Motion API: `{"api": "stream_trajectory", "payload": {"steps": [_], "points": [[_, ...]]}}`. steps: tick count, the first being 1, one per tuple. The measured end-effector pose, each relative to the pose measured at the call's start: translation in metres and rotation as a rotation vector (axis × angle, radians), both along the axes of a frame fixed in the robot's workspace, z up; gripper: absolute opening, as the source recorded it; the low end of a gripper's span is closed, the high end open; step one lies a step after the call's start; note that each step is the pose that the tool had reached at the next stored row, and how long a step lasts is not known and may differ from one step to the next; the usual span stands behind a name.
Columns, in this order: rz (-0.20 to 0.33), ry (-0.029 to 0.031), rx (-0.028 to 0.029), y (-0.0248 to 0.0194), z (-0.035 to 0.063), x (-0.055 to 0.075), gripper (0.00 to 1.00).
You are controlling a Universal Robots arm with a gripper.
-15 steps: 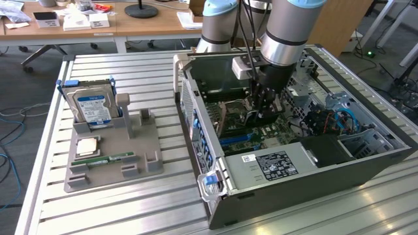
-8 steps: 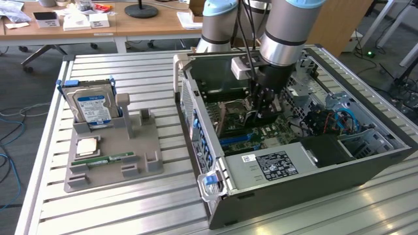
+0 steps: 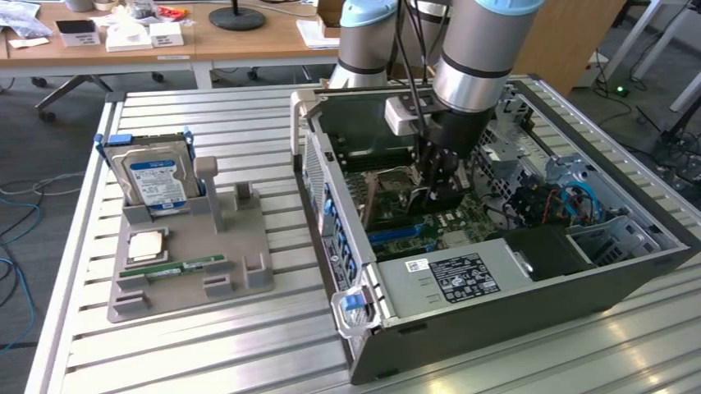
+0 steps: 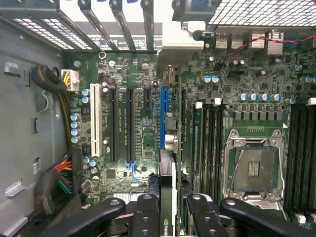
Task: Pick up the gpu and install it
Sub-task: 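Insert the gpu into the slot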
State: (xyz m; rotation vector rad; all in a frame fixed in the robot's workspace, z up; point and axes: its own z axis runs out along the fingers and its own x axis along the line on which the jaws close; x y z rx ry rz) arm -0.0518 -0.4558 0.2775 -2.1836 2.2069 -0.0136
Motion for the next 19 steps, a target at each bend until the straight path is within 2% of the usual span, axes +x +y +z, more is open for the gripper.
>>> {"api": "stream_trajectory", "payload": {"steps": [19], "points": [[0.000, 0.0000, 0.0000, -0.0009, -0.0008, -0.012, 0.26]]}}
